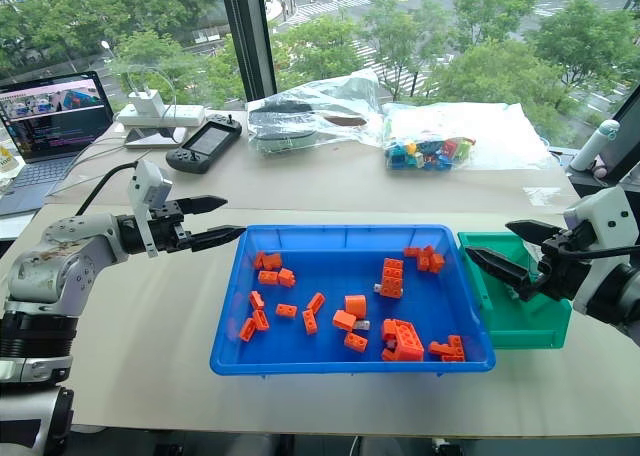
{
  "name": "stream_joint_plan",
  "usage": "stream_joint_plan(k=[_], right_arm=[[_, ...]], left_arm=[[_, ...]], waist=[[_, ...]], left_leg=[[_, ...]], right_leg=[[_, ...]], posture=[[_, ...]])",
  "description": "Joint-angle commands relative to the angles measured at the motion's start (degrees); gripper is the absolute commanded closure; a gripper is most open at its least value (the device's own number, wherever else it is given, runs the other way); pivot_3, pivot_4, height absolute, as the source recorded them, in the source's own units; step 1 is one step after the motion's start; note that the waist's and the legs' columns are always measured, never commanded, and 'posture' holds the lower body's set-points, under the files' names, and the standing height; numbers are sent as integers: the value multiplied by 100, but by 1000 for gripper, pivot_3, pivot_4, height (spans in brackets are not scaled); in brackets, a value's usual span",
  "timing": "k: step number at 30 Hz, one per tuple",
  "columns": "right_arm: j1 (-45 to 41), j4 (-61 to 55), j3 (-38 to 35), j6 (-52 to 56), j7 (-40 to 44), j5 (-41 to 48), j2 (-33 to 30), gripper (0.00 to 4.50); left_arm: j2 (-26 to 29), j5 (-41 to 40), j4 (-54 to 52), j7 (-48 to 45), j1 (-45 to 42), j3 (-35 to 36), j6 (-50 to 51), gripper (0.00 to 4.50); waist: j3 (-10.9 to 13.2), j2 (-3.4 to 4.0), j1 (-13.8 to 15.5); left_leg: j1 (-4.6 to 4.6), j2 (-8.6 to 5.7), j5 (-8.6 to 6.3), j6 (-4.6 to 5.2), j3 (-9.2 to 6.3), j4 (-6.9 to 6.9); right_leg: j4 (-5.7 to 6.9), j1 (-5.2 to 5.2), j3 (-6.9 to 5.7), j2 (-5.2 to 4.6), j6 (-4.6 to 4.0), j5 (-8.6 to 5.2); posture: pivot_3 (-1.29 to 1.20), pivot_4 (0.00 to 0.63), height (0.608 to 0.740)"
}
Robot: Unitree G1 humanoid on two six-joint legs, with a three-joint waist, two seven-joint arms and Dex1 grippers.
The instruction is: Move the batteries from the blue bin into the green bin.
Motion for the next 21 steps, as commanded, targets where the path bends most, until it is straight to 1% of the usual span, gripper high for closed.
stream_joint_plan(k=[1,3,6,10,13,16,21], right_arm=[[42,-195,-300,-5,-31,8,-45,70],[67,-288,-389,237,-79,162,-96,70],[44,-679,-413,503,-36,467,-230,70],[1,-1071,90,872,-290,454,-474,70],[-257,-1389,419,1328,-455,938,-624,70],[-669,-1481,1063,1502,-755,773,-738,70],[-1412,-1386,2198,1816,-1211,624,-474,70]], left_arm=[[13,-287,-90,-318,-243,104,80,0],[97,-713,-316,-849,-339,82,387,0],[70,-896,-341,-1015,-771,-24,748,0],[216,-710,-563,-1553,-1084,-639,864,0],[272,-477,-790,-1709,-1070,-1024,731,0],[273,-406,-813,-1814,-1054,-1152,689,0],[384,21,-783,-1938,-875,-1393,269,0]], waist=[[0,0,-1],[1,-2,8],[1,-2,16],[1,-2,-2],[1,-2,-34],[2,-2,-51],[2,-4,-46]], left_leg=[[0,0,0,0,0,0],[0,0,0,0,0,0],[-2,-1,0,0,0,1],[-2,-1,0,0,-1,2],[-2,0,0,0,0,2],[-2,3,0,0,-1,2],[-2,2,0,0,-4,2]], right_leg=[[0,0,0,0,0,0],[0,0,-1,0,0,0],[3,1,-1,0,0,0],[2,2,-1,0,0,0],[-2,1,0,2,0,0],[-1,0,1,6,-1,-1],[-7,0,0,6,-1,-1]], posture=[[0,150,732],[0,150,732],[0,150,732],[0,150,732],[0,150,732],[0,150,732],[0,150,732]])
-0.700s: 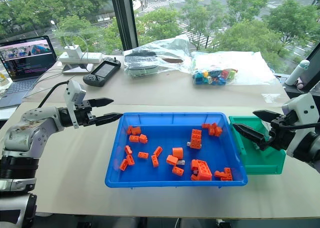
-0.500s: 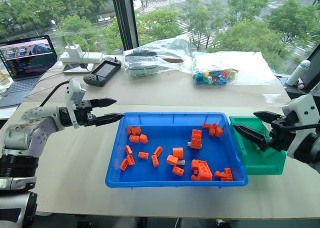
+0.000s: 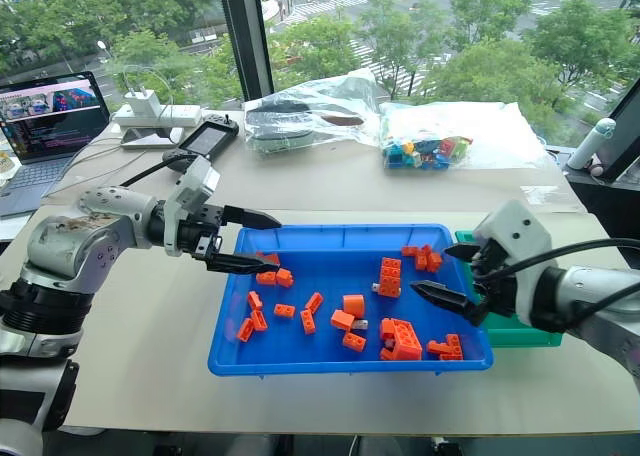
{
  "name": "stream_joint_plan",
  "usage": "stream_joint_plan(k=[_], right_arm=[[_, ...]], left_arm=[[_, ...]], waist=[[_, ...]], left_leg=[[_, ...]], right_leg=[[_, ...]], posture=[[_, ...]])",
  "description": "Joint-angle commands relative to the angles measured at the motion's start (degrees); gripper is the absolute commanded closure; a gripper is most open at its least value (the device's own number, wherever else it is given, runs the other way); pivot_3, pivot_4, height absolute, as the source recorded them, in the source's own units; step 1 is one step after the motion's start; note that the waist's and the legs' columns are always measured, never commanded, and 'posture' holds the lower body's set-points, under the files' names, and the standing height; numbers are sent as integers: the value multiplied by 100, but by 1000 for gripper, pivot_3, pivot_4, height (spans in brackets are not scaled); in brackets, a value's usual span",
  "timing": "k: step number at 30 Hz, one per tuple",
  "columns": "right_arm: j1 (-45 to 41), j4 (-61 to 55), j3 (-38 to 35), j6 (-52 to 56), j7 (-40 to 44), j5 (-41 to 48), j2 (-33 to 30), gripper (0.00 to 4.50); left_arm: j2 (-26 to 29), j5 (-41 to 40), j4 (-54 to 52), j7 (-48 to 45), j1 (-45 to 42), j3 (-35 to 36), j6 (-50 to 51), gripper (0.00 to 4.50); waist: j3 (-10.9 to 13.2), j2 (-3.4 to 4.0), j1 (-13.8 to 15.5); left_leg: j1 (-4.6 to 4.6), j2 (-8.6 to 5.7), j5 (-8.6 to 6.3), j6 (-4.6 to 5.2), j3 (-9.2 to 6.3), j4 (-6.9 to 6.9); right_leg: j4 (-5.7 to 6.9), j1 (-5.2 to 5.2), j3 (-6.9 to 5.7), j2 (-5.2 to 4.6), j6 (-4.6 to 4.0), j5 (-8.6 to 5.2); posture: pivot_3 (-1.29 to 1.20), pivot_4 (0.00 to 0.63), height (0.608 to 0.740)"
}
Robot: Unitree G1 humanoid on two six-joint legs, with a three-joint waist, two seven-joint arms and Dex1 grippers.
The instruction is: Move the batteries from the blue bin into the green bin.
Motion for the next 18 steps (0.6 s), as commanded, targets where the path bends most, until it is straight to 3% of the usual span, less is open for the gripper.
stream_joint_plan(k=[1,5,11,18], right_arm=[[-463,76,790,226,-303,-204,206,70],[-747,369,1726,3,-384,-1017,156,70],[-882,713,2741,-1175,121,-2364,-64,70],[-961,879,3172,-1977,700,-3208,-60,70]], left_arm=[[62,220,-132,-54,95,-16,-309,0],[11,210,-262,39,228,89,-377,0],[-17,19,-503,160,385,240,-205,0],[-55,-250,-661,199,298,364,31,0]], waist=[[1,-2,11],[2,-3,28],[2,-3,50],[2,-3,41]], left_leg=[[0,1,0,0,-1,0],[-5,-1,0,0,-1,1],[-8,-1,0,0,0,1],[-8,0,0,0,0,1]], right_leg=[[1,1,-2,0,-1,0],[0,-3,0,-1,-1,0],[3,-12,0,-1,-1,0],[9,-14,0,0,-1,0]], posture=[[0,150,732],[0,150,732],[0,150,732],[0,150,732]])
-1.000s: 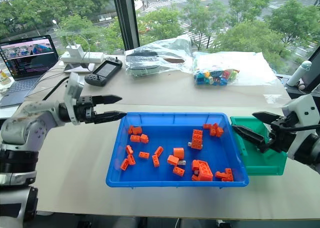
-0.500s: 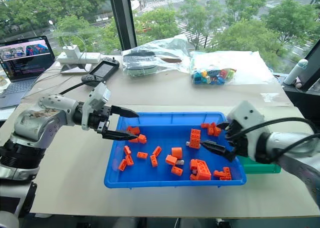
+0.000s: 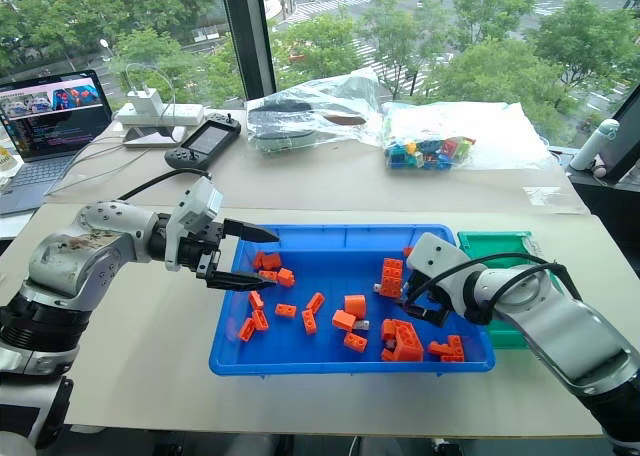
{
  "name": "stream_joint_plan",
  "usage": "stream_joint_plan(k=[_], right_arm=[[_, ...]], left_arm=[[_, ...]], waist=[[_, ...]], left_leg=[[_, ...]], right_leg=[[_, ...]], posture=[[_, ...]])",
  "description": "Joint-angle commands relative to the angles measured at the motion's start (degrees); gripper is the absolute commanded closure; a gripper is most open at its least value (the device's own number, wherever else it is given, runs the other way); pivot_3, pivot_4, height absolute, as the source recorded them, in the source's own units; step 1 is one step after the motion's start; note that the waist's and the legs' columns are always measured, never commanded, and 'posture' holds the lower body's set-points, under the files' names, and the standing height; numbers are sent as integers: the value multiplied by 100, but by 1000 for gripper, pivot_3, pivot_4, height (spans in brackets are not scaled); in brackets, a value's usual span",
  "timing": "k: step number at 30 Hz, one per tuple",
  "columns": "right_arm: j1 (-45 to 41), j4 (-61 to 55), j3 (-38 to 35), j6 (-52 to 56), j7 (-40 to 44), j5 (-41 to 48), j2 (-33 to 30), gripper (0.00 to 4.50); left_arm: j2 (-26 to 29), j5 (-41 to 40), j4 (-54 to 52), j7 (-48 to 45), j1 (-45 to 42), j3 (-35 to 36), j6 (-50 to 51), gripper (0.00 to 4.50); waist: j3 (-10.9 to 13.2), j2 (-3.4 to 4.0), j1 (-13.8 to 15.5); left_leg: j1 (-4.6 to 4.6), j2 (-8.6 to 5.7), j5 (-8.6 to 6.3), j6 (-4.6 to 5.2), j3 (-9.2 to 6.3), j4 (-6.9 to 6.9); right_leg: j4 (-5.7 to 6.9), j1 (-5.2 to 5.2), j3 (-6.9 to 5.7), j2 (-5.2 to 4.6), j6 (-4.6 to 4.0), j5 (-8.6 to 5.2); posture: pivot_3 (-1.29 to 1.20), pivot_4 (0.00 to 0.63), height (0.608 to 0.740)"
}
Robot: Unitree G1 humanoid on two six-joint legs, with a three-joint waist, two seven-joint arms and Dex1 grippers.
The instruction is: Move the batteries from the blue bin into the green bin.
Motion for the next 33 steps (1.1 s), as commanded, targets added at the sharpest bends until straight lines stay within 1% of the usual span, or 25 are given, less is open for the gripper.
stream_joint_plan(k=[1,5,13,14,15,17,18,19,21,27,29,31,33], right_arm=[[-139,-161,-48,-370,289,-301,23,70],[-182,-121,17,-427,309,-508,326,70],[-102,1,215,-613,462,-1064,575,70],[-73,22,229,-660,475,-1137,578,576],[-53,40,226,-691,487,-1188,590,747],[-32,55,190,-741,497,-1279,596,1405],[-57,56,154,-783,516,-1329,592,1647],[-68,57,127,-820,534,-1371,589,2169],[-213,69,28,-993,590,-1534,488,2761],[-712,167,-376,-1058,811,-1508,520,2761],[-1046,202,-446,-1035,828,-1438,715,2761],[-1349,167,-445,-815,839,-1205,1096,2761],[-1469,57,-384,-537,891,-953,1452,2761]], left_arm=[[7,-131,-173,35,-120,194,51,0],[14,-112,-184,30,-123,163,31,0],[-56,-109,-222,102,-169,173,69,0],[-53,-104,-225,102,-157,176,65,0],[-51,-102,-224,104,-150,181,61,0],[-54,-95,-217,115,-148,181,52,0],[-56,-87,-207,115,-150,174,43,0],[-59,-82,-205,118,-148,168,37,0],[-88,-61,-155,118,-166,146,8,0],[-123,-33,-136,106,-155,115,-27,0],[-120,-27,-132,96,-159,107,-28,0],[-96,-14,-123,69,-164,98,-31,0],[-75,-15,-131,63,-161,109,-22,0]], waist=[[0,0,-3],[0,0,-5],[0,0,7],[0,0,8],[0,0,6],[0,0,4],[0,0,4],[0,0,2],[0,0,1],[0,0,3],[0,0,-13],[0,0,-35],[0,0,-50]], left_leg=[[0,0,0,0,0,0],[0,0,0,0,-1,0],[0,-2,0,0,-1,1],[0,-1,0,0,-1,1],[0,-1,0,0,-2,1],[0,-1,0,0,-2,1],[0,-1,0,0,-1,1],[0,-1,0,0,-1,1],[0,-1,0,0,-1,1],[1,-1,0,0,-1,1],[1,0,0,0,-1,1],[2,1,0,-1,-1,1],[2,3,0,-1,-3,1]], right_leg=[[1,0,0,0,0,0],[1,1,-1,0,0,0],[2,1,-1,0,0,0],[2,1,-1,0,0,0],[2,1,-1,0,0,0],[3,1,-1,0,0,0],[3,1,-1,0,0,0],[3,1,-1,0,0,0],[3,1,-1,0,0,0],[3,0,-1,0,0,0],[4,0,-1,0,0,0],[4,-2,-1,1,0,0],[7,-2,-2,4,0,0]], posture=[[0,150,732],[0,150,732],[0,150,732],[0,150,732],[0,150,732],[0,150,732],[0,150,732],[0,150,732],[0,150,732],[0,150,732],[0,150,732],[0,150,732],[0,150,732]])
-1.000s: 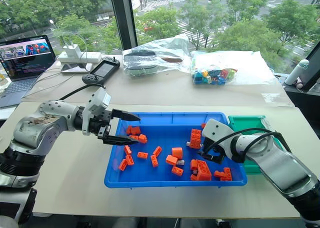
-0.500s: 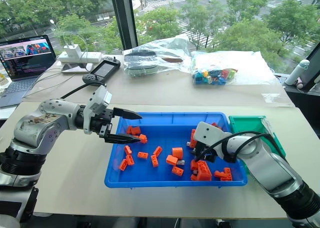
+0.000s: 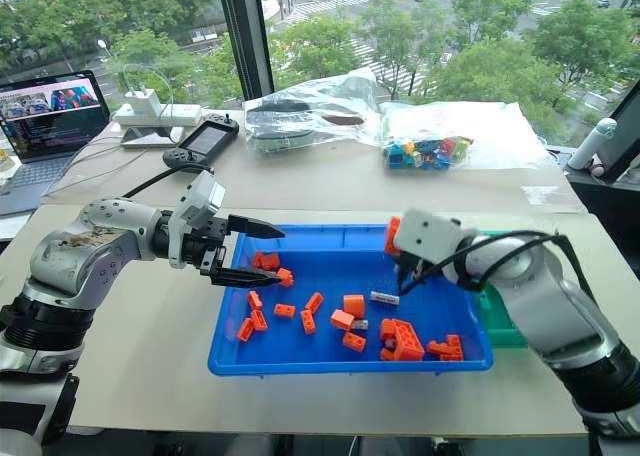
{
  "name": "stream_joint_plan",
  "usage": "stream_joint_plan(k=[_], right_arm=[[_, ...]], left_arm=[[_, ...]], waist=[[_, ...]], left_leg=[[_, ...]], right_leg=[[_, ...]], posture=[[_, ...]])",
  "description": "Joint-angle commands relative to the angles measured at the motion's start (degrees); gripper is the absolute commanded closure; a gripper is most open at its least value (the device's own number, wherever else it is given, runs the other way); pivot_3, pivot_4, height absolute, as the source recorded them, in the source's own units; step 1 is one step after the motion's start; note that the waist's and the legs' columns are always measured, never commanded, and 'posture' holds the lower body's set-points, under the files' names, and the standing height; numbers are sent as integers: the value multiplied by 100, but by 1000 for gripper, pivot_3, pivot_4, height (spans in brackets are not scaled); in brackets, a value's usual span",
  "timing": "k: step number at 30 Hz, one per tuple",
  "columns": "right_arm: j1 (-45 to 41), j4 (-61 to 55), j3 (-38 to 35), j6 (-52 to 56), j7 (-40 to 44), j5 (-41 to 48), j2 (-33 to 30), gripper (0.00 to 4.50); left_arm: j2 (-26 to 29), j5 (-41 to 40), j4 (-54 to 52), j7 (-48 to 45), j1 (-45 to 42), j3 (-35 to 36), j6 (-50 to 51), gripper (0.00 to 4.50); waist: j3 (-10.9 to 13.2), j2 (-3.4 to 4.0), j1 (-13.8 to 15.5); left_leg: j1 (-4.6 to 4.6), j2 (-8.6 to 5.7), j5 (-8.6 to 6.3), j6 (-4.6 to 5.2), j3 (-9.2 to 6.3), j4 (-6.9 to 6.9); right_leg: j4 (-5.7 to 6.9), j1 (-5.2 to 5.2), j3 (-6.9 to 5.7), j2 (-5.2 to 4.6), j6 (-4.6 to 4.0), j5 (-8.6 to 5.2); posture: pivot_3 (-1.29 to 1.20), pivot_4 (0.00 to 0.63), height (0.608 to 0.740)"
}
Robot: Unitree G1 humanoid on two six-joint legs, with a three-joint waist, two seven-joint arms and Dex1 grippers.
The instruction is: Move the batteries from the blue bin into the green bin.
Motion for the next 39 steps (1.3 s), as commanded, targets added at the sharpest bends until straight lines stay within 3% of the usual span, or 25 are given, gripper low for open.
stream_joint_plan(k=[1,6,10,14,22,25,28,35,39], right_arm=[[-245,-326,-23,575,92,623,636,2761],[-464,-410,56,1277,-69,1238,1633,2761],[-517,-367,195,1497,-117,1482,2056,1433],[-542,-396,-117,1696,3,1768,1933,71],[106,-714,-950,2277,767,2214,-100,71],[532,-887,-1198,2666,895,2530,-576,71],[850,-1000,-1137,2784,861,2589,-802,71],[808,-833,-592,2774,618,2484,-642,71],[569,-581,-249,2714,530,2353,-551,1166]], left_arm=[[88,12,-70,-46,-81,110,-100,0],[214,-54,-187,11,-74,233,-11,0],[354,-161,-339,16,-4,332,115,0],[404,-191,-402,6,41,342,184,0],[243,-120,-228,-125,-76,110,47,0],[146,-34,-99,-209,-154,3,-49,0],[83,24,-36,-263,-194,-55,-109,0],[103,86,-14,-346,-183,-93,-147,0],[139,87,-79,-347,-129,-60,-109,0]], waist=[[0,0,-5],[0,0,-17],[0,0,-19],[0,0,-17],[1,-1,44],[1,-1,49],[1,-1,10],[1,-1,2],[2,-2,4]], left_leg=[[0,0,0,0,-2,0],[-1,-1,0,0,-5,0],[-1,-2,0,0,-7,0],[-1,-3,0,0,-7,0],[-1,-3,0,1,-6,0],[-1,-3,-1,2,-3,0],[0,0,-1,2,-2,0],[0,-1,-1,2,-3,0],[0,-1,-1,2,-3,0]], right_leg=[[1,0,-1,1,0,0],[17,1,-2,1,0,0],[21,0,-5,0,0,0],[24,1,-4,0,0,0],[10,1,-5,0,0,0],[6,3,-2,0,0,0],[3,1,-1,2,-1,0],[2,2,0,2,-2,-1],[2,2,0,1,-2,-1]], posture=[[0,150,732],[0,150,732],[0,150,732],[0,150,732],[0,150,732],[0,150,732],[0,150,732],[0,150,732],[0,150,732]])
